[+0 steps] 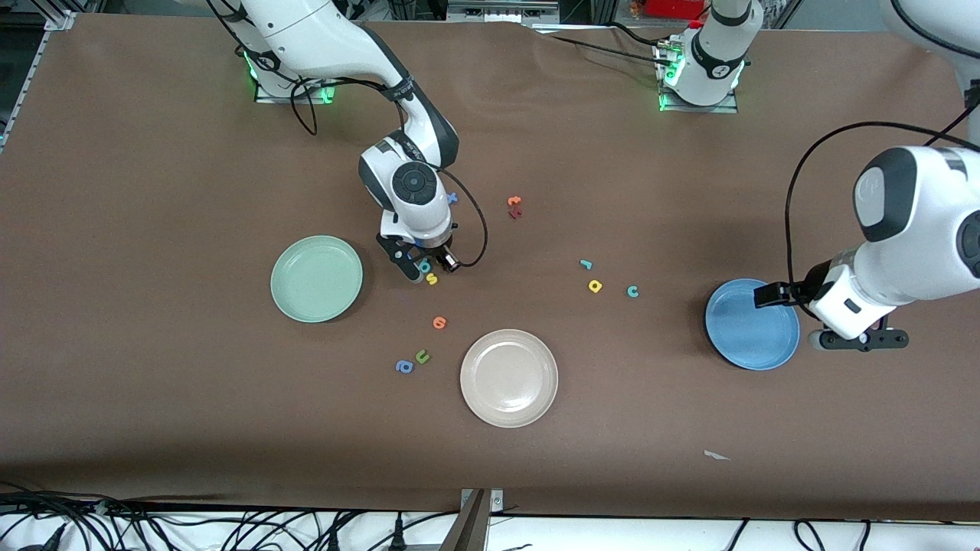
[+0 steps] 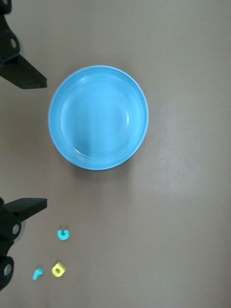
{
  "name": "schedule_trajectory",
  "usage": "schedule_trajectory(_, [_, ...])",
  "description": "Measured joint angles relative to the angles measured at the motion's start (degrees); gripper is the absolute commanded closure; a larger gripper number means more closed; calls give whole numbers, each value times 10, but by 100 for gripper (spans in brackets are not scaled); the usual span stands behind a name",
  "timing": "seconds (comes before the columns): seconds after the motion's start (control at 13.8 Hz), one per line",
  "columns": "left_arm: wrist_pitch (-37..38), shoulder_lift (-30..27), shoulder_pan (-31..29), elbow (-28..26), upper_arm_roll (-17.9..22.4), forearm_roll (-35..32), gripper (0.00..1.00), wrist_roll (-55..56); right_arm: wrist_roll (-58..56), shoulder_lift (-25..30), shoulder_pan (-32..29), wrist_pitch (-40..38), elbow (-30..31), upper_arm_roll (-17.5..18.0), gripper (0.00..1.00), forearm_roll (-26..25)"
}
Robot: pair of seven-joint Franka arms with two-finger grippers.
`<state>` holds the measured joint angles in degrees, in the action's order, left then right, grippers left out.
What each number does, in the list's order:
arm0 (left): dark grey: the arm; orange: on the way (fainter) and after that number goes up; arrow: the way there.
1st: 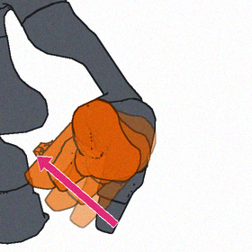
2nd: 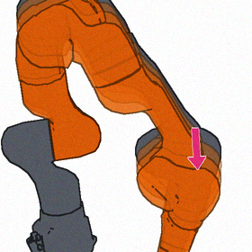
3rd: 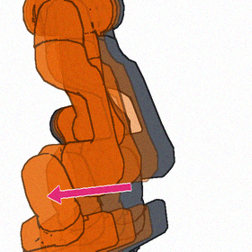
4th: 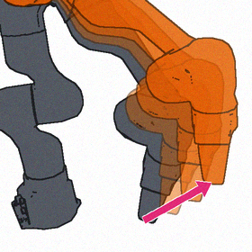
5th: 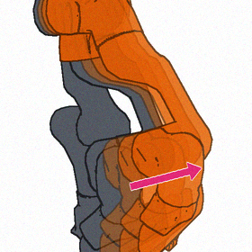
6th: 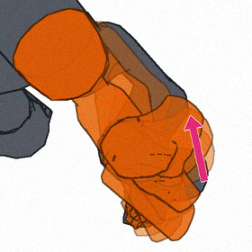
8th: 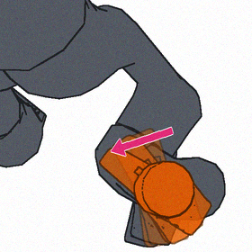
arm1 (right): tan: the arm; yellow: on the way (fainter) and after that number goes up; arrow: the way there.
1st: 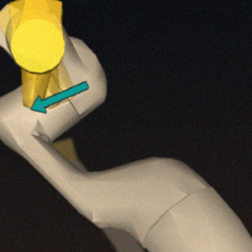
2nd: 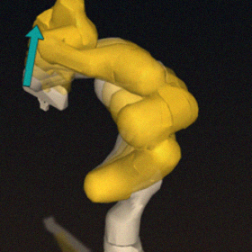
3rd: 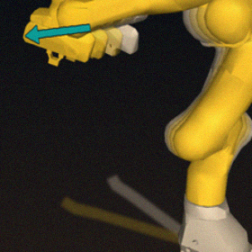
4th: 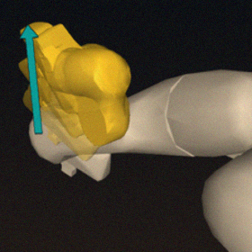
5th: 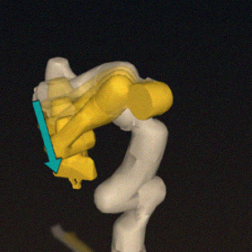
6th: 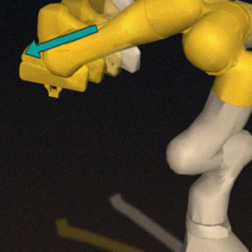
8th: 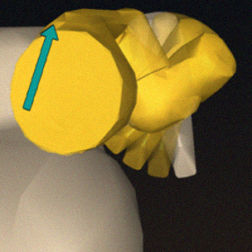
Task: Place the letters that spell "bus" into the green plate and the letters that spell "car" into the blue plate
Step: 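Carry the yellow u into the green plate while the left gripper reaches the cyan c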
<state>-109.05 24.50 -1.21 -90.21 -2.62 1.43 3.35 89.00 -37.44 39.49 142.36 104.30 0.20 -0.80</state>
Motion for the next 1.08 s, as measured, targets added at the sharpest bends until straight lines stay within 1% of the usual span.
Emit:
schedule_trajectory(0.43, [-14, 66, 15, -1, -2, -1, 0, 3, 0, 1, 0, 0, 0, -1, 79, 0])
schedule_trajectory(0.72, [-14, 83, 57, -1, -5, -15, 0, 64, -9, 21, 0, -8, -1, -11, 79, 0])
schedule_trajectory(0.94, [-22, 89, 84, -3, -8, -15, 0, 104, -83, 51, -1, -77, -1, -39, 80, 0])
schedule_trajectory(1.01, [-44, 90, 89, -13, -13, -15, 0, 117, -117, 62, -1, -105, -1, -52, 80, 0])
schedule_trajectory(1.08, [-82, 90, 90, -34, -22, -15, 0, 128, -158, 73, -1, -132, 0, -69, 82, 0])
